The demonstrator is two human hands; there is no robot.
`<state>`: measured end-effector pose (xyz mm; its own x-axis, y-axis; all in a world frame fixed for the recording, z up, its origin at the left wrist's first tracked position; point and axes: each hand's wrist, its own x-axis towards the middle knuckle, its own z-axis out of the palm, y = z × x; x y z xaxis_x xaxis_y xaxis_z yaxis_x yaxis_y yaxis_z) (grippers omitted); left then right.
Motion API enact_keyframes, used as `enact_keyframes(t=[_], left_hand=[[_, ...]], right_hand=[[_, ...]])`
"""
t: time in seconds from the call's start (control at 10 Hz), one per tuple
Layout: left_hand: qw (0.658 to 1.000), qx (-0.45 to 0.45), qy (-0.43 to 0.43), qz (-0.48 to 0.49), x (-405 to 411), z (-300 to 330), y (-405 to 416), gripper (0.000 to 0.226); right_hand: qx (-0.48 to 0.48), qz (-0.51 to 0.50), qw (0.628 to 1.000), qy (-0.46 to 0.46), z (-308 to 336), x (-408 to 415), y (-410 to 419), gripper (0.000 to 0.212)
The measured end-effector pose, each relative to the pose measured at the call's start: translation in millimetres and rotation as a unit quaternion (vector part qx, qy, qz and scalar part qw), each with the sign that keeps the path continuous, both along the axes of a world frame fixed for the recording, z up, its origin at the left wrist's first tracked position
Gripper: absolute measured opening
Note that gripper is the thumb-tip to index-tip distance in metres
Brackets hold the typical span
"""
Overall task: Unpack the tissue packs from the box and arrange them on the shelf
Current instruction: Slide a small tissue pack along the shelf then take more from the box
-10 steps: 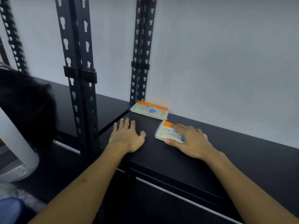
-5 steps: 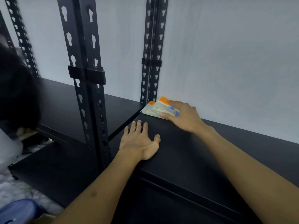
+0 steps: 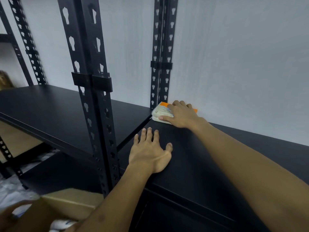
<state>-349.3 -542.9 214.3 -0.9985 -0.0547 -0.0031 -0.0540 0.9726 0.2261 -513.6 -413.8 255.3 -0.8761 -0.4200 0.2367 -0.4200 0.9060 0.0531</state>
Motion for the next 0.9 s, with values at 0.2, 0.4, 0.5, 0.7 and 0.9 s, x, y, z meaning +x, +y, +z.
enact_keyframes(t=[0.2,0.4,0.5,0.7,0.9], left_hand=[[1.0,0.006,0.002,0.002,0.7,0.9,0.1,0.079],[1.0,0.007,0.004,0.002,0.5,0.5,0.4,0.078],[1.0,0.007,0.005,0.004,0.2,1.0,0.5,0.078],[1.0,0.009,0.005,0.005,-0.4,0.6,0.5,0.078],[1.0,0.009,0.006,0.006,-1.2,0.9,0.1,0.078]], right_hand=[[-0.041,0.015,0.999,-0.01,3.8,0.8,-2.4,0.076],[-0.048,0.034,0.998,-0.011,1.2,3.3,-3.8,0.064],[-0.057,0.038,0.998,-0.013,2.2,2.7,-3.5,0.063],[-0.038,0.034,0.999,0.006,-1.1,4.9,-4.2,0.061],[-0.099,0.025,0.989,0.107,-9.0,29.7,-0.3,0.065]])
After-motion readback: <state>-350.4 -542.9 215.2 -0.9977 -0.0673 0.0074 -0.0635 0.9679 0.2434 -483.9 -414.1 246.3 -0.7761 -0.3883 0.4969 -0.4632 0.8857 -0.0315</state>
